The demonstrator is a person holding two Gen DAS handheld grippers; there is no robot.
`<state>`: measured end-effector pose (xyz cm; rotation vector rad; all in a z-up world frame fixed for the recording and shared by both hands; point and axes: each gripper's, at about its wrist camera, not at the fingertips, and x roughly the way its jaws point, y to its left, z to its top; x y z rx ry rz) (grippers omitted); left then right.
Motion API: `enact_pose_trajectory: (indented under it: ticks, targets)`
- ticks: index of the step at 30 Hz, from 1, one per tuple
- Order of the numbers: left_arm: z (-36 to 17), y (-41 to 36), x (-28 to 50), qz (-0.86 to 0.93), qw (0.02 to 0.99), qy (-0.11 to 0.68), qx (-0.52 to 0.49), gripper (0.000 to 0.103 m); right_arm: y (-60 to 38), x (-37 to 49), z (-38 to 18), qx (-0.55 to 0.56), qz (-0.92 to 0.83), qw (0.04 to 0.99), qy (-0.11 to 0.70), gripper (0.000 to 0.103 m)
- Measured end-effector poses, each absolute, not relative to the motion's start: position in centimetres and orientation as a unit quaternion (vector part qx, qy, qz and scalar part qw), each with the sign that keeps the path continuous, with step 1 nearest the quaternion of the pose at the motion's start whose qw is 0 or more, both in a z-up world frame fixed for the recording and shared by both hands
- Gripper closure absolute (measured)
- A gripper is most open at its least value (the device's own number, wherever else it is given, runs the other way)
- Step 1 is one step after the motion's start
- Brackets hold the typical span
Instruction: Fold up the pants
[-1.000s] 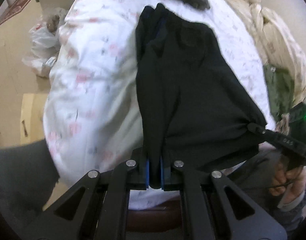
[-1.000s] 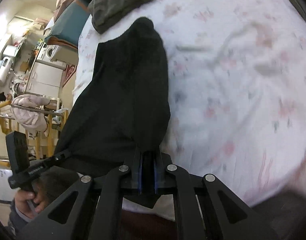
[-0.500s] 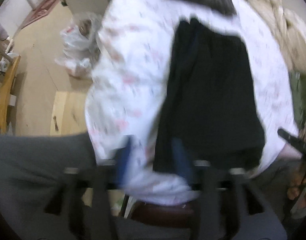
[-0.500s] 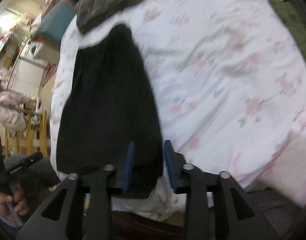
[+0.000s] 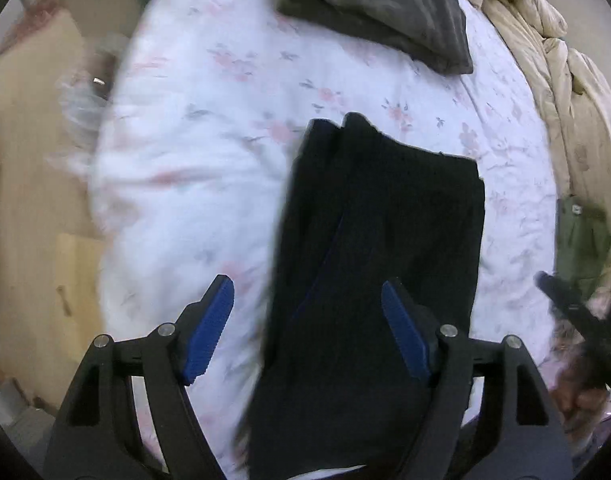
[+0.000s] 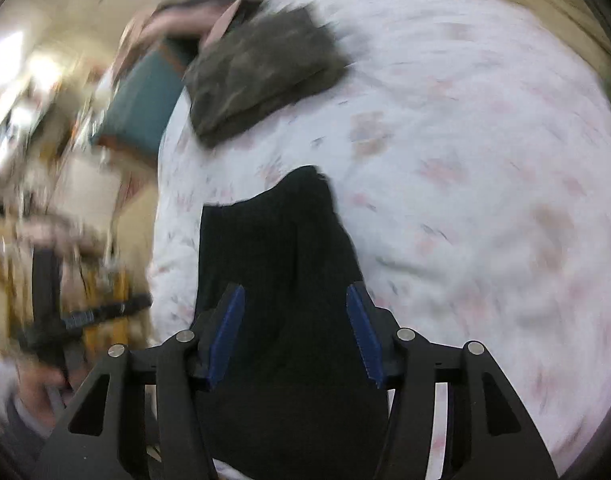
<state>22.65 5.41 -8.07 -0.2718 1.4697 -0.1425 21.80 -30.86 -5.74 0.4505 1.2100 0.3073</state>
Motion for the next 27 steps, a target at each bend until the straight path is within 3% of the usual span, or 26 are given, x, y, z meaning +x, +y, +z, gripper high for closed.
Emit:
enact_pose_trajectory:
  ticks: [5, 9, 16, 27]
  targets:
    - [-11.5, 3.7, 27.2, -0.038, 0.754, 0.654, -0.049, 0.03, -29.3, 29.4, -10.0, 0.156, 0.146, 0.771, 0.6, 0.049]
    - [-14.0, 3.1, 29.6, -0.056, 0.758, 0.647, -0.059, 0.03, -28.4, 32.8, -13.1, 0.138, 0.159, 0.755, 0.621, 0.065]
    - [-15.9, 2.4, 30.6, -0.051, 0.747, 0.662, -0.017, 0.028, -27.5, 35.4, -16.2, 0.123, 0.152, 0.754, 0.627, 0.065]
    - [-12.4, 2.2, 31.0, -0.091, 0.748, 0.655, -0.056, 0.03, -32.3, 33.9, -12.0, 0.207, 0.193, 0.772, 0.569, 0.054]
